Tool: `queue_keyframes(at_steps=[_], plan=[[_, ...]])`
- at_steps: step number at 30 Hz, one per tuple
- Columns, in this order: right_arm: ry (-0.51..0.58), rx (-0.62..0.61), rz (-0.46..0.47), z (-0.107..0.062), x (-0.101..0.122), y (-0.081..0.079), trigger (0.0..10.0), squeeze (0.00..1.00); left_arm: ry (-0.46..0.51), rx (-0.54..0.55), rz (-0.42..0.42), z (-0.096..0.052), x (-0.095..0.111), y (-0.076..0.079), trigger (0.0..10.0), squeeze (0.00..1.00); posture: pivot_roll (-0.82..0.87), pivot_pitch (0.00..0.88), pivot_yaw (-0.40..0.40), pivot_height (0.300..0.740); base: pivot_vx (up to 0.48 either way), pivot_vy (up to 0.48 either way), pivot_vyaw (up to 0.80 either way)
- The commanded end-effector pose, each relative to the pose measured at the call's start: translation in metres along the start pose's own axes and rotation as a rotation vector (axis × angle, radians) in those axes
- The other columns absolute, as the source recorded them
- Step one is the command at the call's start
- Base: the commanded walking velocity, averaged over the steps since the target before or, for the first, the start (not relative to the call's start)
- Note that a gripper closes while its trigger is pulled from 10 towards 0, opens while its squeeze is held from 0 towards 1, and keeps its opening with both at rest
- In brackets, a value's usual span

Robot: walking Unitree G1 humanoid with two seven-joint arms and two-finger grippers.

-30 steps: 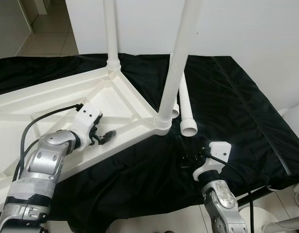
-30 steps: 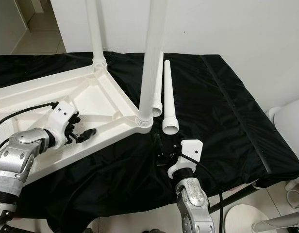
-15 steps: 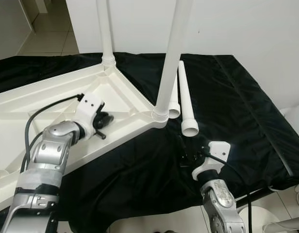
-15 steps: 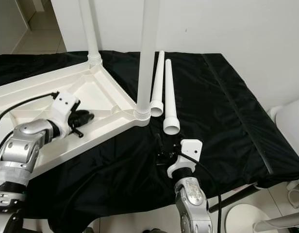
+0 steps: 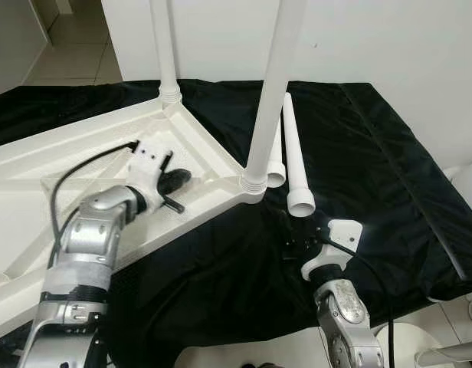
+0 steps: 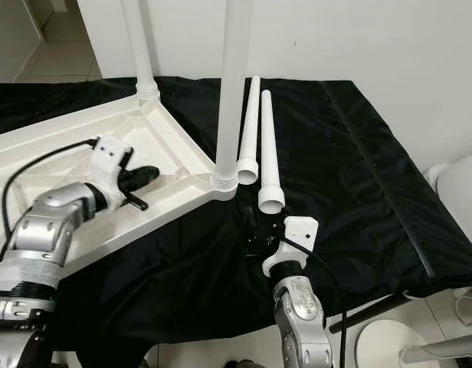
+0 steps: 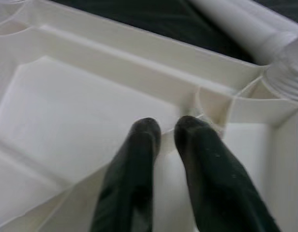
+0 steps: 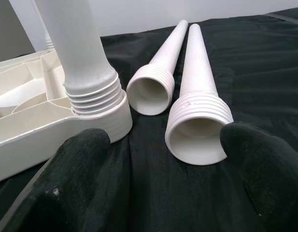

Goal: Building children table

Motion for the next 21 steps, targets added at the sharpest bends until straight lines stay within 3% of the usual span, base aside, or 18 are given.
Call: queue_keyframes(at_steps=[1, 7, 14, 15, 18, 19, 21], plan=[[-0.011, -0.012, 0.0, -0.001, -0.004, 0.001, 10.0, 0.0, -0.025, 0.078, -0.008, -0.001, -0.006, -0.012, 10.0, 1.0, 0.02, 0.098, -0.002, 0.74, 0.0, 0.0, 0.0], [-0.008, -0.015, 0.0, 0.001, -0.004, 0.001, 10.0, 0.0, -0.078, 0.04, 0.054, -0.005, -0.012, -0.008, 10.0, 1.0, 0.02, 0.099, -0.005, 0.74, 0.0, 0.0, 0.0], [-0.007, -0.012, -0.002, 0.002, -0.004, 0.001, 10.0, 0.0, -0.088, 0.026, 0.071, -0.008, -0.011, -0.007, 10.0, 1.0, 0.02, 0.099, -0.009, 0.74, 0.0, 0.0, 0.0], [-0.007, -0.012, -0.002, 0.002, -0.004, 0.001, 10.0, 0.0, -0.086, 0.028, 0.069, -0.008, -0.01, -0.007, 10.0, 0.75, 0.02, 0.099, -0.009, 0.74, 0.0, 0.0, 0.0], [-0.006, -0.013, -0.004, 0.002, -0.004, 0.001, 10.0, 0.0, -0.12, -0.001, 0.113, -0.012, -0.013, -0.005, 10.0, 0.75, 0.02, 0.097, -0.011, 0.74, 0.0, 0.0, 0.0], [-0.006, -0.013, -0.004, 0.003, -0.004, 0.002, 10.0, 0.0, -0.124, -0.004, 0.118, -0.013, -0.013, -0.004, 10.0, 0.0, 0.02, 0.097, -0.011, 0.74, 0.0, 0.0, 0.0], [-0.005, -0.013, -0.005, 0.003, -0.004, 0.002, 10.0, 0.0, -0.137, -0.023, 0.111, -0.016, -0.015, -0.003, 10.0, 0.0, 0.02, 0.097, -0.011, 0.74, 0.0, 0.0, 0.0]])
Point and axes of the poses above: a point about 5 cm out from each wrist's last joint towards the gripper, its own z axis pointing out of the wrist towards the gripper, its own x axis along the axis of the wrist's last joint, y = z × x, the point moved 6 cm from there along z, pointing out of the wrist towards the gripper, and after that the axes turned 15 degrees about -z, right-handed, at the moved point
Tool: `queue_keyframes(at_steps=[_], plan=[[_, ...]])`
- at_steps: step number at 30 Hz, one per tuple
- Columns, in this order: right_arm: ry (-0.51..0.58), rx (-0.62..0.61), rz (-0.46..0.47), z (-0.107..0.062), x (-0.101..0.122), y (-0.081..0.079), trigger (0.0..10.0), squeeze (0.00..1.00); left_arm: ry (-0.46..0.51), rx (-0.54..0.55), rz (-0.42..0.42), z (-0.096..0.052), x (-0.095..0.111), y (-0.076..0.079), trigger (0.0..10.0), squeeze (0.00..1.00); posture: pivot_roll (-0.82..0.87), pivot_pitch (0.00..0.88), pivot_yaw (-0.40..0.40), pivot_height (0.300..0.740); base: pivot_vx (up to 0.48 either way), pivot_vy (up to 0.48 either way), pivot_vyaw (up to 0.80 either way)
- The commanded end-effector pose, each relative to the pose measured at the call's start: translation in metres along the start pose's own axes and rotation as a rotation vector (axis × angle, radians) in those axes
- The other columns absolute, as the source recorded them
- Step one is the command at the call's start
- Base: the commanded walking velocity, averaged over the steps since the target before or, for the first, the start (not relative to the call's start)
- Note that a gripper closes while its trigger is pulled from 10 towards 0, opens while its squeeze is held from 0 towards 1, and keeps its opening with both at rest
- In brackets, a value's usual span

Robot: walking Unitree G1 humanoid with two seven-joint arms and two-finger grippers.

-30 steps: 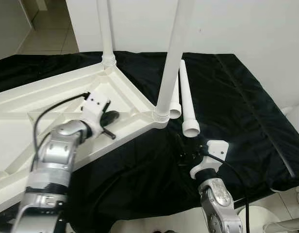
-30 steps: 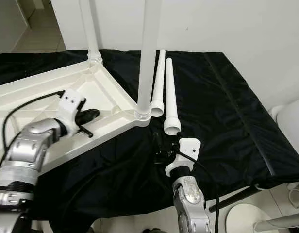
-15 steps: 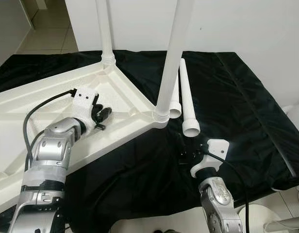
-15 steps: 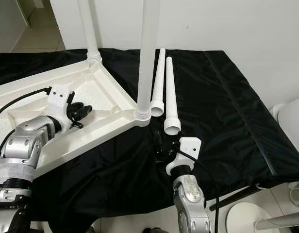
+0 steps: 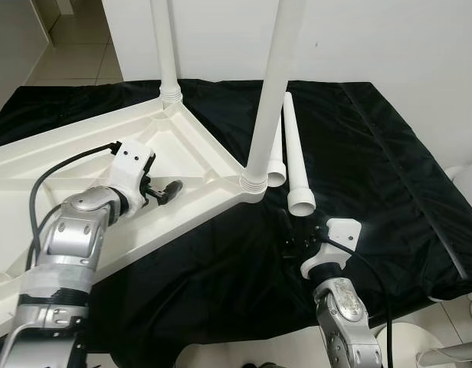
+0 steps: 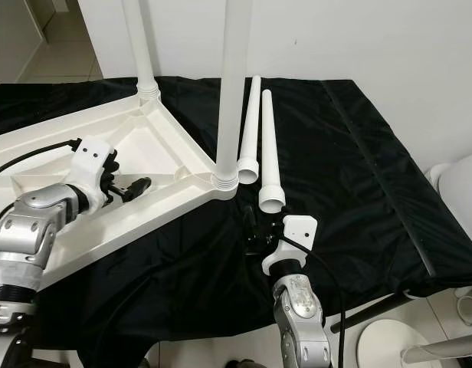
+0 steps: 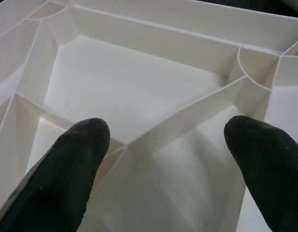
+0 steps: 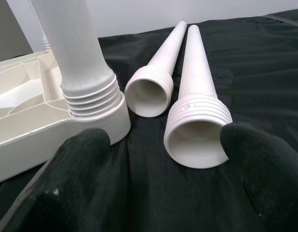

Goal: Building children table

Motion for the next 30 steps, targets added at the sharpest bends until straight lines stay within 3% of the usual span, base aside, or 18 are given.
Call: queue_keyframes(at_steps=[1, 6, 17, 26, 30], plan=[[-0.01, -0.006, 0.0, -0.001, -0.004, 0.001, 10.0, 0.0, -0.057, -0.094, -0.003, -0.003, -0.009, 0.011, 10.0, 0.0, 0.02, 0.096, -0.012, 0.74, 0.0, 0.0, 0.0], [-0.011, -0.005, -0.001, -0.001, -0.004, 0.001, 10.0, 0.0, -0.043, -0.119, -0.044, -0.007, -0.006, 0.012, 10.0, 0.0, 0.02, 0.097, -0.014, 0.74, 0.0, 0.0, 0.0], [-0.01, -0.009, -0.003, 0.0, -0.005, 0.002, 10.0, 0.0, -0.154, -0.214, 0.02, -0.013, -0.029, 0.029, 10.0, 0.0, 0.02, 0.096, -0.014, 0.74, 0.0, 0.0, 0.0], [-0.014, -0.013, -0.003, -0.001, -0.006, 0.002, 10.0, 0.0, -0.247, -0.164, 0.048, -0.011, -0.05, 0.024, 10.0, 0.0, 0.02, 0.097, -0.013, 0.74, 0.0, 0.0, 0.0], [-0.014, -0.014, -0.003, -0.002, -0.006, 0.003, 10.0, 0.0, -0.248, -0.179, 0.033, -0.011, -0.05, 0.028, 10.0, 0.0, 0.02, 0.096, -0.012, 0.74, 0.0, 0.0, 0.0]])
Point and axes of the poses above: a point about 5 cm out from each wrist's last joint towards the gripper, its own z axis pointing out of the wrist towards the gripper, its own x axis along the axis of the wrist's last joint, y = z × x, the point moved 6 cm from there along z, pointing out of the wrist towards the gripper, and after that the axes turned 15 degrees about -z, right-handed, at the moved point
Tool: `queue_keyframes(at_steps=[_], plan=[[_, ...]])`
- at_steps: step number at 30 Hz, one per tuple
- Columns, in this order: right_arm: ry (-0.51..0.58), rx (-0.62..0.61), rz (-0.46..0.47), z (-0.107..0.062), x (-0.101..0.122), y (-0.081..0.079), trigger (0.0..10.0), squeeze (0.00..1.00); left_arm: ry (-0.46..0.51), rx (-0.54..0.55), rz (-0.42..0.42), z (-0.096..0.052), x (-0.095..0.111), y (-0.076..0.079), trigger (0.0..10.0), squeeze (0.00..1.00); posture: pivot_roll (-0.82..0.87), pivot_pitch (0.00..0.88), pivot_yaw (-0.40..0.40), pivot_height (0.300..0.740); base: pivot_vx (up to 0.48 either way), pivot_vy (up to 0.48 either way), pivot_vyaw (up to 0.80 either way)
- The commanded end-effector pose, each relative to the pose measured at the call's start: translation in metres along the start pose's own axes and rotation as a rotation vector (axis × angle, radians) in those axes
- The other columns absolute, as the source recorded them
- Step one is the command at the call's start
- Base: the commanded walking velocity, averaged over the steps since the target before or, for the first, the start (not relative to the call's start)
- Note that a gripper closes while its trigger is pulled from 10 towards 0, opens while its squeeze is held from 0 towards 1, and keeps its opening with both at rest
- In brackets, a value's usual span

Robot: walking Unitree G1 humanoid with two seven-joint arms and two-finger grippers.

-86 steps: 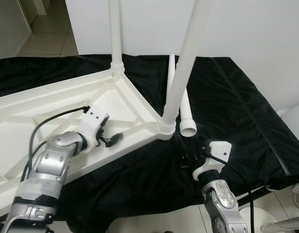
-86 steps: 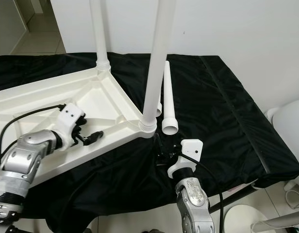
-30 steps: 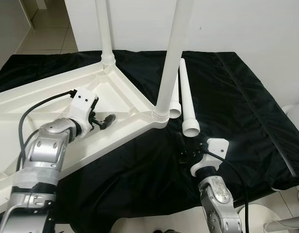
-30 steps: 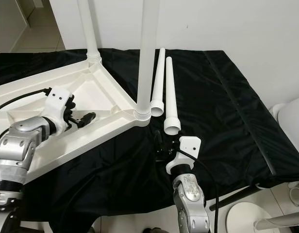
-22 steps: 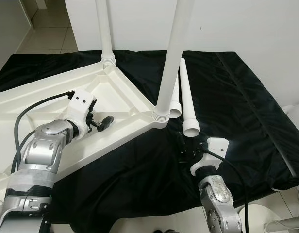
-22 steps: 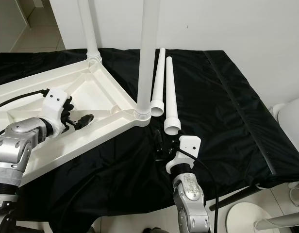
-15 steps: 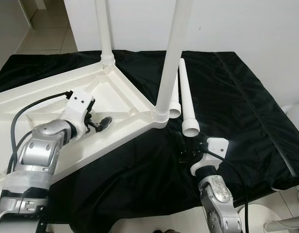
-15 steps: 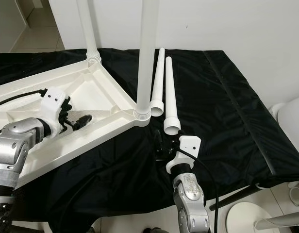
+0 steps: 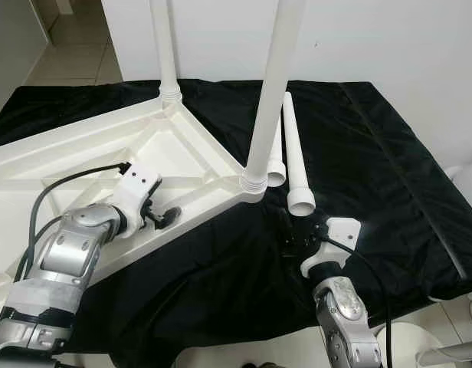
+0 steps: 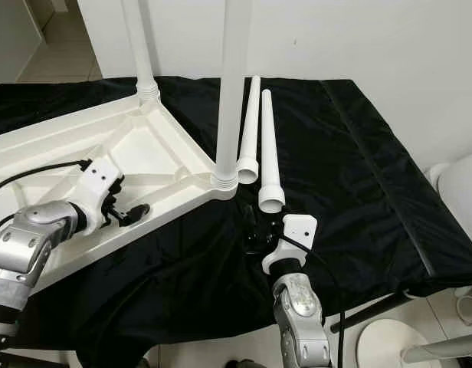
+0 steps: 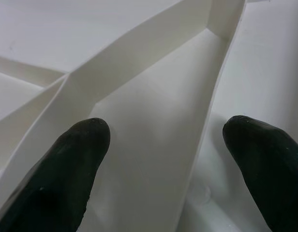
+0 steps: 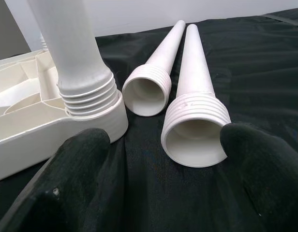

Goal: Building children table

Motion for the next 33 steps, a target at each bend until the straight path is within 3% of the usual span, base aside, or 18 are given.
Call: queue_keyframes(at_steps=[1, 5, 11, 12, 13, 14, 15, 16, 17, 19, 27, 33], plan=[[-0.011, -0.012, -0.001, -0.002, -0.004, 0.002, 10.0, 0.0, -0.062, -0.137, -0.004, -0.002, -0.01, 0.015, 10.0, 0.0, 0.02, 0.096, -0.012, 0.74, 0.0, 0.0, 0.0], [-0.011, -0.01, -0.001, -0.003, -0.004, 0.001, 10.0, 0.0, -0.074, -0.142, -0.003, -0.003, -0.011, 0.015, 10.0, 0.0, 0.02, 0.093, -0.012, 0.74, 0.0, 0.0, 0.0], [-0.01, -0.006, -0.004, -0.003, -0.004, 0.0, 10.0, 0.0, -0.188, -0.009, -0.002, 0.006, -0.034, -0.001, 10.0, 0.0, 0.01, 0.087, -0.012, 0.74, 0.0, 0.0, 0.0], [-0.01, -0.006, -0.004, -0.003, -0.004, 0.0, 10.0, 0.0, -0.195, 0.009, -0.009, 0.007, -0.035, -0.003, 4.9, 0.0, 0.01, 0.087, -0.012, 0.74, 0.0, 0.0, 0.0], [-0.01, -0.006, -0.004, -0.003, -0.004, 0.0, 10.0, 0.0, -0.195, 0.009, -0.009, 0.007, -0.035, -0.003, 4.9, 0.0, 0.01, 0.087, -0.012, 0.74, 0.0, 0.0, 0.0], [-0.01, -0.006, -0.005, -0.003, -0.004, 0.0, 10.0, 0.0, -0.2, 0.039, 0.0, 0.009, -0.036, -0.007, 2.0, 0.0, 0.01, 0.082, -0.009, 0.74, 0.0, 0.0, 0.0], [-0.01, -0.007, -0.005, -0.003, -0.004, 0.0, 10.0, 0.0, -0.199, 0.049, 0.007, 0.01, -0.036, -0.009, 1.3, 0.0, 0.01, 0.081, -0.008, 0.74, 0.0, 0.0, 0.0], [-0.01, -0.007, -0.004, -0.003, -0.004, 0.0, 10.0, 0.0, -0.196, 0.055, 0.013, 0.01, -0.035, -0.01, 1.3, 0.0, 0.01, 0.081, -0.008, 0.74, 0.0, 0.0, 0.0], [-0.01, -0.008, -0.006, -0.003, -0.004, 0.0, 10.0, 0.0, -0.197, 0.063, 0.006, 0.01, -0.035, -0.011, 0.6, 0.0, 0.01, 0.081, -0.008, 0.74, 0.0, 0.0, 0.0], [-0.01, -0.009, -0.005, -0.003, -0.004, 0.0, 10.0, 0.0, -0.196, 0.069, 0.005, 0.011, -0.034, -0.012, 0.0, 0.0, 0.01, 0.081, -0.008, 0.74, 0.0, 0.0, 0.0], [-0.01, -0.01, -0.004, -0.003, -0.005, 0.0, 10.0, 0.0, -0.169, 0.102, 0.003, 0.012, -0.027, -0.018, 0.0, 0.0, 0.0, 0.077, -0.005, 0.74, 0.0, 0.0, 0.0], [-0.013, -0.014, -0.004, -0.004, -0.005, 0.0, 10.0, 0.0, -0.098, 0.176, -0.028, 0.017, -0.009, -0.027, 0.0, 0.0, 0.0, 0.077, -0.001, 0.74, 0.0, 0.0, 0.0]])
Point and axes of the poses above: a point about 5 cm out from each wrist's last joint towards the gripper, its own z axis pointing out of the wrist towards the gripper, its own x axis along the axis of the wrist's last joint, y = z × x, the point moved 6 cm from there along z, pointing out of the wrist towards the gripper, and after that the axes turned 15 degrees about -z, right-handed, at the moved point
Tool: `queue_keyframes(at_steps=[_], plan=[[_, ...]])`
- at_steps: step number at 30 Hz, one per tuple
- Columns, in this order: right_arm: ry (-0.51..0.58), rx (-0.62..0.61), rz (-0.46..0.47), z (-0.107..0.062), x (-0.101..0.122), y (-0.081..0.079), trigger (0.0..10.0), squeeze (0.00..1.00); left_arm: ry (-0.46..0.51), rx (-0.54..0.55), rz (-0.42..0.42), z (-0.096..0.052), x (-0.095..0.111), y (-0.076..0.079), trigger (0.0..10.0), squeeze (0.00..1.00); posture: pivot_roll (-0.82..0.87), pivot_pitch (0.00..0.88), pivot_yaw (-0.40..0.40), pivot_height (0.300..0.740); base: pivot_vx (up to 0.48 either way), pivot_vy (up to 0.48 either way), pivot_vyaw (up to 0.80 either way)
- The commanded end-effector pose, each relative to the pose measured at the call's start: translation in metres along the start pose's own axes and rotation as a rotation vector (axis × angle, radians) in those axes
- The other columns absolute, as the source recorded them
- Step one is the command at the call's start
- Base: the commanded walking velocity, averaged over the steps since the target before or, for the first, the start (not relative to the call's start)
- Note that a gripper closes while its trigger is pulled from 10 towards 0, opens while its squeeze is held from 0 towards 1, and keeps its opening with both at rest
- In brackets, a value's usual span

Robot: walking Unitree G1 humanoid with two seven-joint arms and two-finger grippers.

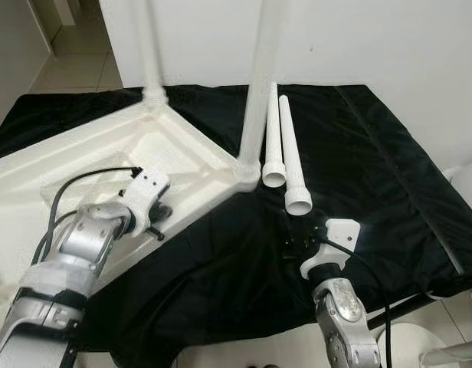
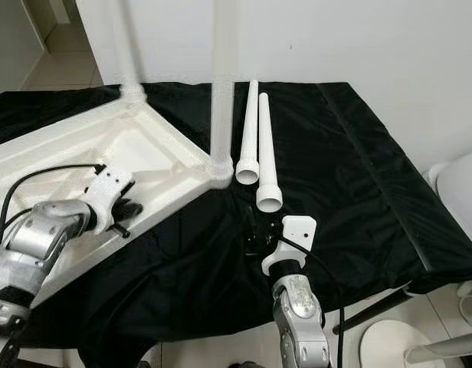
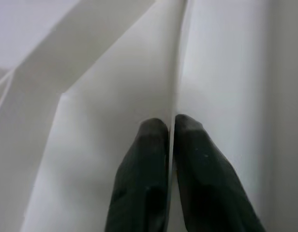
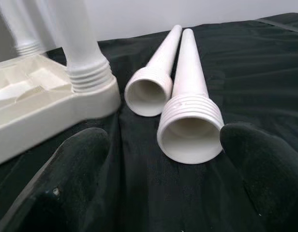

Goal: Building children table

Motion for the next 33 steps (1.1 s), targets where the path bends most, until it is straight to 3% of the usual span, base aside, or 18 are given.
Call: queue_keyframes(at_steps=[1, 5, 6, 9, 10, 14, 18, 19, 20, 21, 27, 28, 29, 30, 33], plan=[[-0.01, -0.008, 0.004, -0.002, -0.004, 0.0, 10.0, 0.0, 0.018, 0.141, -0.031, -0.001, -0.003, -0.02, 0.0, 0.0, 0.0, 0.077, -0.001, 0.74, 0.0, 0.0, 0.0], [-0.011, -0.007, 0.005, -0.003, -0.004, -0.001, 10.0, 0.0, 0.053, 0.174, -0.042, 0.001, 0.004, -0.022, 0.0, 0.0, 0.0, 0.08, 0.0, 0.74, 0.0, 0.0, 0.0], [-0.012, -0.007, 0.006, -0.003, -0.004, -0.002, 10.0, 0.0, 0.101, 0.175, -0.033, 0.003, 0.014, -0.017, 4.3, 0.0, 0.0, 0.086, 0.0, 0.74, 0.0, 0.0, 0.0], [-0.013, -0.007, 0.006, -0.003, -0.004, -0.002, 10.0, 0.0, 0.118, 0.168, -0.029, 0.004, 0.018, -0.015, 4.3, 0.0, 0.0, 0.086, 0.0, 0.74, 0.0, 0.0, 0.0], [-0.014, -0.008, 0.006, -0.003, -0.005, -0.002, 10.0, 0.0, 0.141, 0.148, -0.015, 0.005, 0.022, -0.008, 10.0, 0.0, 0.0, 0.086, 0.0, 0.74, 0.0, 0.0, 0.0], [-0.016, -0.01, 0.004, -0.004, -0.005, -0.001, 10.0, 0.0, 0.166, 0.057, 0.05, 0.008, 0.026, 0.016, 10.0, 0.0, 0.0, 0.092, 0.002, 0.74, 0.0, 0.0, 0.0], [-0.016, -0.012, 0.004, -0.004, -0.005, -0.001, 10.0, 0.0, 0.17, 0.033, 0.052, 0.009, 0.026, 0.021, 10.0, 0.0, 0.0, 0.092, 0.002, 0.74, 0.0, 0.0, 0.0], [-0.016, -0.013, 0.004, -0.004, -0.005, -0.001, 10.0, 0.0, 0.171, 0.031, 0.048, 0.009, 0.026, 0.021, 10.0, 0.13, 0.0, 0.09, 0.005, 0.74, 0.0, 0.0, 0.0], [-0.016, -0.013, 0.004, -0.004, -0.005, -0.001, 10.0, 0.0, 0.171, 0.031, 0.048, 0.009, 0.026, 0.021, 10.0, 0.13, 0.0, 0.09, 0.005, 0.74, 0.0, 0.0, 0.0], [-0.015, -0.015, 0.004, -0.004, -0.005, -0.001, 10.0, 0.0, 0.177, 0.026, 0.023, 0.009, 0.027, 0.02, 10.0, 1.0, 0.0, 0.09, 0.005, 0.74, 0.0, 0.0, 0.0], [-0.014, -0.017, 0.006, -0.004, -0.005, -0.002, 10.0, 0.0, 0.209, 0.054, 0.018, 0.006, 0.035, 0.011, 10.0, 1.0, 0.0, 0.09, 0.009, 0.74, 0.0, 0.0, 0.0], [-0.014, -0.017, 0.007, -0.004, -0.004, -0.002, 10.0, 0.0, 0.219, 0.052, 0.017, 0.004, 0.038, 0.01, 10.0, 0.34, 0.0, 0.092, 0.009, 0.74, 0.0, 0.0, 0.0], [-0.014, -0.017, 0.007, -0.004, -0.004, -0.002, 10.0, 0.0, 0.219, 0.052, 0.017, 0.004, 0.038, 0.01, 10.0, 0.34, 0.0, 0.092, 0.009, 0.74, 0.0, 0.0, 0.0], [-0.014, -0.017, 0.007, -0.004, -0.004, -0.002, 10.0, 0.0, 0.226, 0.049, 0.016, 0.003, 0.039, 0.009, 10.0, 0.0, 0.0, 0.092, 0.009, 0.74, 0.0, 0.0, 0.0], [-0.014, -0.019, 0.007, -0.004, -0.004, -0.002, 10.0, 0.0, 0.277, 0.034, 0.006, -0.004, 0.049, 0.006, 10.0, 0.0, 0.0, 0.093, 0.01, 0.74, 0.0, 0.0, 0.0]])
Point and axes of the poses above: a point about 5 cm out from each wrist's last joint towards the gripper, its own z axis pointing out of the wrist towards the gripper, its own x axis along the axis of the wrist's last joint, y = z × x, the point moved 6 cm from there along z, pointing out of the wrist towards the gripper, and after that the axes turned 15 degrees about -z, right-handed, at the moved point
